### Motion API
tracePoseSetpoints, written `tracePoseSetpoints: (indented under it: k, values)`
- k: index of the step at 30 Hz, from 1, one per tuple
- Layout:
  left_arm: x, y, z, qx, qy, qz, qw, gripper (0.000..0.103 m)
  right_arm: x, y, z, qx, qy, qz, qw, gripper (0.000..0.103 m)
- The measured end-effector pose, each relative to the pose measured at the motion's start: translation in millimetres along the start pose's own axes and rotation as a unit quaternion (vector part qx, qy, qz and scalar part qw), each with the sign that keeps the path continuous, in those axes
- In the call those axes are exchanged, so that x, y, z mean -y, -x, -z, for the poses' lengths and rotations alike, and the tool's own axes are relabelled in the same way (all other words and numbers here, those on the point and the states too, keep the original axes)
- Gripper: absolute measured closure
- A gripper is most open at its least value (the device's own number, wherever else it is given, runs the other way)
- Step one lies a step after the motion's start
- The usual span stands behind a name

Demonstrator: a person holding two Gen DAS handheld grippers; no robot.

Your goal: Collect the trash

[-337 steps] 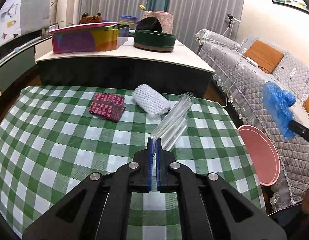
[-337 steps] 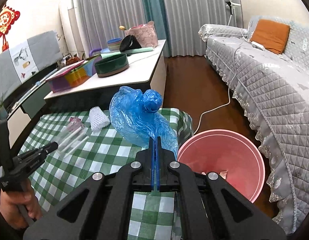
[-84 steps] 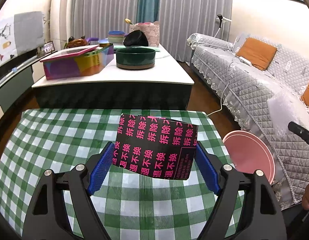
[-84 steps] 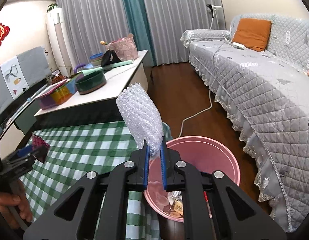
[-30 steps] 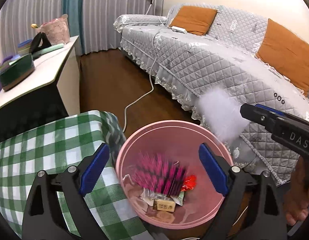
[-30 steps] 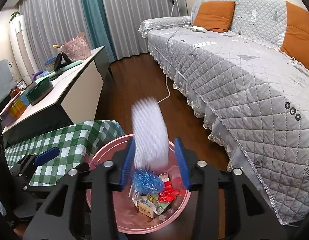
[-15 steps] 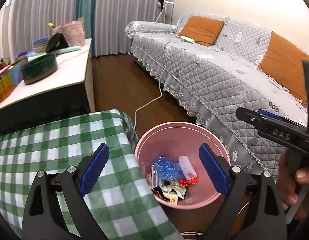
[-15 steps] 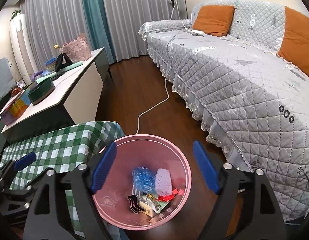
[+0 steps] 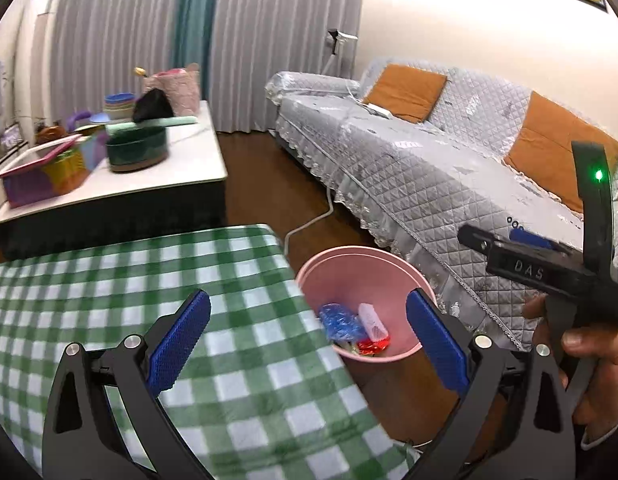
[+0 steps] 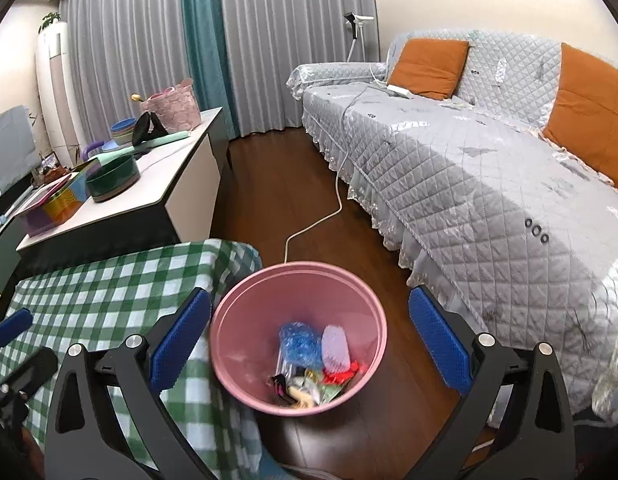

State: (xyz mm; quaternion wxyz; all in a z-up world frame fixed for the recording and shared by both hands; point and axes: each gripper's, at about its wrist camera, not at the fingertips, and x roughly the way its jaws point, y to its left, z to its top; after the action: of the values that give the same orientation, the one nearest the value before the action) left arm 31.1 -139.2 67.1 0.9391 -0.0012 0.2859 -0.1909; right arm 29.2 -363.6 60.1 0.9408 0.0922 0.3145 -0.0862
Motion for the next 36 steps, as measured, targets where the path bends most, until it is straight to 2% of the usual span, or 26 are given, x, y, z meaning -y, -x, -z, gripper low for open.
tracePoseSetpoints:
  k: [6,10,13,16,23,36]
  values:
    - [-22,46,16,0.014,0.015,-0.025,0.9995,0.008,-34,34,31,0.000,0.024,-0.004,1.000,0.005]
    - [-40,68,37,0.006,0.046,-0.058,0.9973,0.008,-49,52,53,0.001,0.032,0.000,0.999,0.005]
    - [-45,78,54,0.007,0.049,-0.083,0.9953,0.008,-58,63,71,-0.001,0.035,0.003,0.999,0.005]
    - [-54,81,67,0.001,0.072,-0.100,0.9924,0.008,-70,72,84,0.004,0.047,0.009,0.999,0.005]
    - [-70,69,81,-0.026,0.082,-0.131,0.9877,0.008,-86,65,92,0.005,0.071,0.015,0.997,0.005]
    - [-71,56,88,-0.038,0.086,-0.129,0.9871,0.008,-95,51,96,-0.005,0.077,0.018,0.997,0.005]
